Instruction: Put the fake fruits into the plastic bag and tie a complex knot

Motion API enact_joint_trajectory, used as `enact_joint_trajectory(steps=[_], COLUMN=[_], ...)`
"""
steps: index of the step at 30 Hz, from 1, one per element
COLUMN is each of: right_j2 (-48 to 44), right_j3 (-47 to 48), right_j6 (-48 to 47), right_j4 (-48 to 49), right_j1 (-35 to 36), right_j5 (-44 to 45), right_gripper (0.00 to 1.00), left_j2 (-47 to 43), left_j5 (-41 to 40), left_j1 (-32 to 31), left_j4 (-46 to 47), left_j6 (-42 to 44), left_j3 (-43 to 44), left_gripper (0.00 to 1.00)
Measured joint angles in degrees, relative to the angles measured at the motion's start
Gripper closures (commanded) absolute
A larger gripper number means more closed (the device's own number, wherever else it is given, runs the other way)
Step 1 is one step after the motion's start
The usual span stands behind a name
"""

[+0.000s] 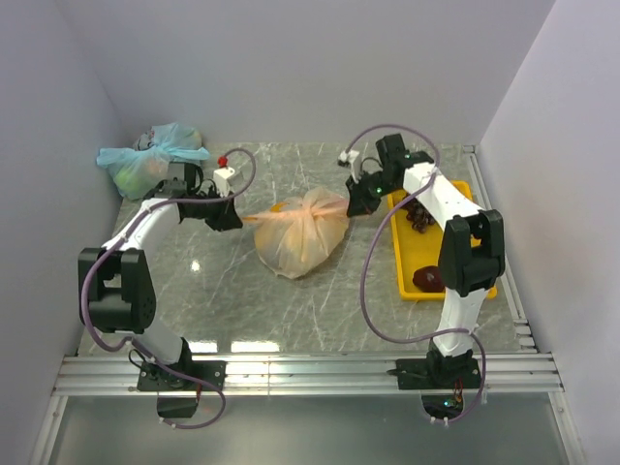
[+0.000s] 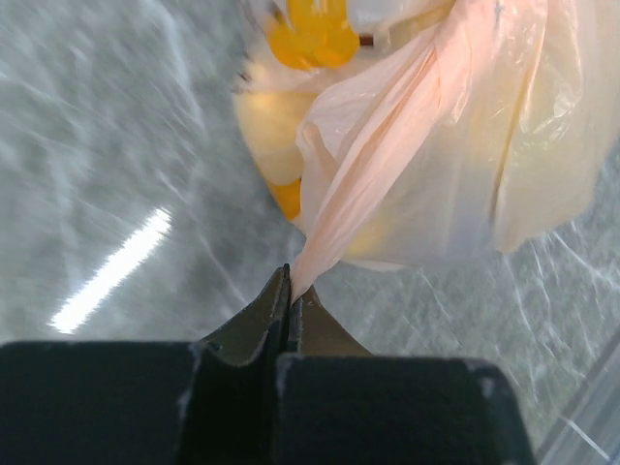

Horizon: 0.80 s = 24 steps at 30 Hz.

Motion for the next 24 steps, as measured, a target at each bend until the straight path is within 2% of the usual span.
enact_joint_trajectory(steps=[3,6,9,13,17,18,19,20,21,22,23,24], right_j2=[0.9,0.2,-1.1,-1.3,-1.3,-1.3,-1.3,-1.3,-1.3,-1.3,-1.3,-1.3], right_j3=[7.3,8.4,2.7,-5.7,-7.4,-6.8,-5.9,-5.0,-3.9,-3.0,-2.2,-1.4], right_j6=[0.0,-0.1,-0.2,-0.6,-1.4,-1.5,-1.6,-1.7,-2.4,-3.1,-3.3,-3.7], right_j4=[-2.2,-2.2,0.2,2.6,1.6,0.9,0.2,-1.0,-2.8,-5.0,-6.9,-8.6], right_j1=[-0.7,-0.7,-0.7,-0.7,-0.7,-0.6,-0.6,-0.6,-1.0,-2.1,-3.7,-5.2], right_j5=[-1.0,-2.3,-3.1,-3.5,-3.9,-4.0,-4.1,-3.5,-0.3,2.4,4.2,5.6], right_gripper=[1.00,1.00,1.00,1.00,1.00,0.92,0.70,0.59,0.50,0.33,0.25,0.24], left_j2=[-0.1,-1.6,-3.5,-4.5,-4.3,-4.3,-4.3,-4.3,-4.3,-4.3,-4.3,-4.3], left_j5=[0.7,1.5,2.3,2.3,2.5,3.0,3.4,3.0,0.6,-1.6,-4.3,-6.7], left_j1=[1.3,2.8,3.3,3.3,3.4,3.7,4.0,4.4,5.5,7.1,9.4,11.1], left_j4=[0.3,1.4,1.4,0.5,-1.1,-1.2,-1.4,-1.9,-2.9,-3.3,-3.9,-4.3], left_j6=[-0.1,-0.2,0.1,0.3,0.5,0.7,1.1,1.6,2.1,3.1,3.3,3.2], left_j3=[4.2,6.0,4.8,-0.9,-3.5,-3.3,-3.1,-2.6,-1.8,-0.9,0.4,1.7], left_gripper=[1.00,1.00,1.00,1.00,1.00,0.90,0.82,0.73,0.53,0.45,0.40,0.30])
